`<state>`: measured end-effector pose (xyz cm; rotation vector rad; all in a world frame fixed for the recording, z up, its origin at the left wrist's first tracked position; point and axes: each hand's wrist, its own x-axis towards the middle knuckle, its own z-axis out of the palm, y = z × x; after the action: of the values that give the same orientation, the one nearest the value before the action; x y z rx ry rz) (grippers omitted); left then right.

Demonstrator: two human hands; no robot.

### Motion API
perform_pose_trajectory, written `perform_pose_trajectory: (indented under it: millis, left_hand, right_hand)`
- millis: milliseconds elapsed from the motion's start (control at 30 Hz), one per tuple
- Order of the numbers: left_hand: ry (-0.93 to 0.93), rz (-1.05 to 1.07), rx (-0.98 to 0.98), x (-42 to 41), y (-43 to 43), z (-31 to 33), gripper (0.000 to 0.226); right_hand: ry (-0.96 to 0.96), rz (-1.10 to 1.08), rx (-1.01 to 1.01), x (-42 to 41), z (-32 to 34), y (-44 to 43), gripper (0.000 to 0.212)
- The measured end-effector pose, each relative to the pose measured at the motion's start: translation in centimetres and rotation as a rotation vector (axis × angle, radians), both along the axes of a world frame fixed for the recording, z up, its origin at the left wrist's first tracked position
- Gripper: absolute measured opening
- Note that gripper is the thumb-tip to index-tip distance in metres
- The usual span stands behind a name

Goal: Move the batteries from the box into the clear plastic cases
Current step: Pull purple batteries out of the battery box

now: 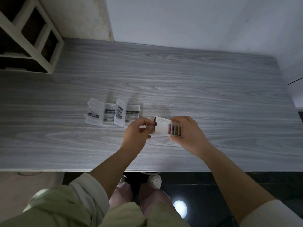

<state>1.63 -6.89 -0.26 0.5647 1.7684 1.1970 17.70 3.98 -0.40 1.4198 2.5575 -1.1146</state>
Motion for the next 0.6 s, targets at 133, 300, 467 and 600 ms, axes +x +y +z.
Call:
perform_pose_trajectory:
  millis: [133,300,467,600]
  left_hand:
    - [-0.088,0.011,0.018,0.20,-0.26,-0.09,0.019]
    - [-0.198,0.064,-0.033,0.15,-0.22,-0.51,0.009]
    - [-0.378,0.081,-0.072,0.01,-0.10,-0.57,0.003]
    - [-0.505,0.053,-0.062,-0.12,-0.33,-0.16,0.009]
  right_hand:
    - [-0.018,0.011,-0.009,0.56,-0.08,0.06,0.057]
    - [-0.027,0.036,-0.009,0.57,-0.04,-0.06,0.057]
    - [-0.027,0.043,-0.007,0.47,0.04,-0.19,0.057]
    - [-0.042,0.041,-0.004,0.66,-0.35,-0.22,0.058]
